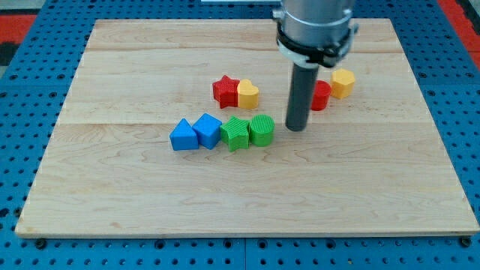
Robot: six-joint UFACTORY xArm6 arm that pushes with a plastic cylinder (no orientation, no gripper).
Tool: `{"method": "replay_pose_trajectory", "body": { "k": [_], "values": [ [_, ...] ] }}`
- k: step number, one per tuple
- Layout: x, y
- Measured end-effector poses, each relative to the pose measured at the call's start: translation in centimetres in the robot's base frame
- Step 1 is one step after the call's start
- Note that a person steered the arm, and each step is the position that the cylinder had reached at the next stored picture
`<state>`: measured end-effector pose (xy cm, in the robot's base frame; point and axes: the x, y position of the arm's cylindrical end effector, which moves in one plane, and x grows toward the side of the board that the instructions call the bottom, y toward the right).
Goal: Slide the red circle towards the heart
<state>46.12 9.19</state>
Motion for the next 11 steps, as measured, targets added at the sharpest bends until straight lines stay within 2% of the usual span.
{"method": "replay_pose_trajectory", "body": {
  "k": [2,3,5,9,10,11],
  "values": [
    [-2.0,8.3],
    [-3.9,9.6],
    [-5.7,8.0],
    [-6.0,1.6],
    [-5.9,3.2],
    [-5.6,8.1]
  ]
}}
